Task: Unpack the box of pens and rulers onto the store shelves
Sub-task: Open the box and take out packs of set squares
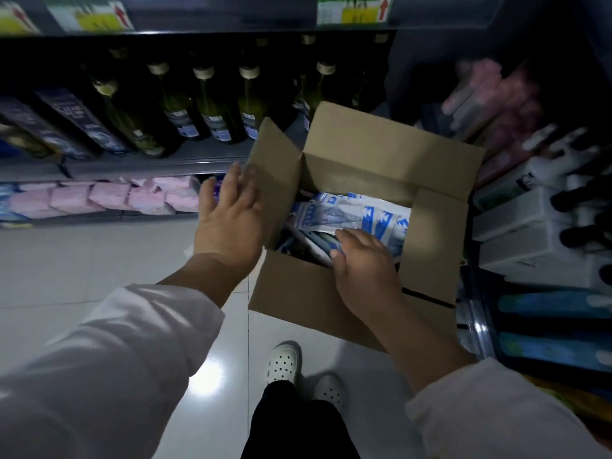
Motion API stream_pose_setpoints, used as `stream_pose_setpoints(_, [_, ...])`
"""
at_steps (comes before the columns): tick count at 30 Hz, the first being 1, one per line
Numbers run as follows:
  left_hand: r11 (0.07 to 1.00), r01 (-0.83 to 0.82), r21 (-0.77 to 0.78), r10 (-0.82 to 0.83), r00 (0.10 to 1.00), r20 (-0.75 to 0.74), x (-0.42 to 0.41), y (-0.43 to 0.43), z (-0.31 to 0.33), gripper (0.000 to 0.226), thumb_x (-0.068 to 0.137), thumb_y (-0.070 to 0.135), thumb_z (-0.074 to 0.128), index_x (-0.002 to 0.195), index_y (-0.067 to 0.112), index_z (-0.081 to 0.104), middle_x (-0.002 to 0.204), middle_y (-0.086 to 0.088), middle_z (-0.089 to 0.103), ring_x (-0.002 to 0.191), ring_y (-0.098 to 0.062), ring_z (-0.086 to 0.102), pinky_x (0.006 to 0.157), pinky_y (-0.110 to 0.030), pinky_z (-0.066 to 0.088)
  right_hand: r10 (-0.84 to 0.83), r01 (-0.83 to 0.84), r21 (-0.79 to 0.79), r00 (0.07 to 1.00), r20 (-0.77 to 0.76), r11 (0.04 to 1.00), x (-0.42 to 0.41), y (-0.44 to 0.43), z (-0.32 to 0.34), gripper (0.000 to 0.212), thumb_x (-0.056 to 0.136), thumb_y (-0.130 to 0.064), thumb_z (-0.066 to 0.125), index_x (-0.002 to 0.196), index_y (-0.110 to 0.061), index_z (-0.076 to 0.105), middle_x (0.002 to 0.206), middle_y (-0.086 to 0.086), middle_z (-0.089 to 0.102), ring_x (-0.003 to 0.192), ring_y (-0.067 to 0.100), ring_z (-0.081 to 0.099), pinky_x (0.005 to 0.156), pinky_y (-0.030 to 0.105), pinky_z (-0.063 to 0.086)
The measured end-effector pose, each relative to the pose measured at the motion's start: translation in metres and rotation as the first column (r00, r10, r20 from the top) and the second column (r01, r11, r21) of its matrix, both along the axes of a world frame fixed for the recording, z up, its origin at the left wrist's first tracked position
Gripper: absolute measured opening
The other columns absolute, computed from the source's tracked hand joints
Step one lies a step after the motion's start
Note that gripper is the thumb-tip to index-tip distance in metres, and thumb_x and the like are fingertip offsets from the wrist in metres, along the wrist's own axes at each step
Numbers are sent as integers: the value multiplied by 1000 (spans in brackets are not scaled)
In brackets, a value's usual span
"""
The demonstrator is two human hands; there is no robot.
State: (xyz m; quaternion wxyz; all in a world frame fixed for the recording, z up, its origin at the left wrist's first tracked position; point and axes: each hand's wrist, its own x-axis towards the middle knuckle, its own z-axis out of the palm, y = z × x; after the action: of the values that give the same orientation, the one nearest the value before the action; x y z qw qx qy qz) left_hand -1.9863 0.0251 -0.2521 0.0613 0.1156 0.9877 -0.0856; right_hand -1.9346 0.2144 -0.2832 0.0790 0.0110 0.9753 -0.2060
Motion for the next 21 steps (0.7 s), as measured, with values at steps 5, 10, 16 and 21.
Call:
stream_pose_setpoints(5, [995, -56, 83, 34, 969, 246, -1, -5, -39, 59, 97, 35, 35, 150, 19, 14, 158, -11, 13, 145, -29, 12, 115, -42, 12, 16, -18, 23, 996, 93, 1000, -4, -4, -12, 53, 93, -32, 38, 137, -4, 49, 143, 15, 47, 134, 30, 40, 112, 38, 26])
stream_pose_setpoints(10, [889, -333, 314, 154, 863, 482, -10, 13, -59, 74, 94, 26, 49, 151, 23, 2, 155, -11, 23, 130, -36, 41, 100, -41, 37, 31, -45, 77, 983, 179, 996, -1, 5, -25, 48, 99, -25, 45, 143, -7, 39, 150, 11, 36, 139, 26, 30, 114, 34, 20])
stream_pose_setpoints(16, [856, -400, 329, 207, 846, 491, -17, 16, -69, 82, 89, 12, 50, 151, 31, 0, 137, -17, 49, 117, -37, 52, 89, -39, 42, -57, 47, 48, 971, 233, 998, 1, 18, -28, 50, 100, -32, 41, 143, -7, 38, 151, 13, 35, 140, 25, 29, 113, 30, 19])
stream_pose_setpoints(21, [937, -277, 211, 199, 923, 330, -10, 25, -62, 74, 94, 18, 47, 151, 22, 0, 159, -6, 8, 141, -33, 20, 113, -46, 22, -129, 92, 126, 938, 322, 988, 0, 19, -22, 59, 100, -45, 34, 146, -8, 30, 155, 15, 25, 143, 32, 16, 118, 38, 12])
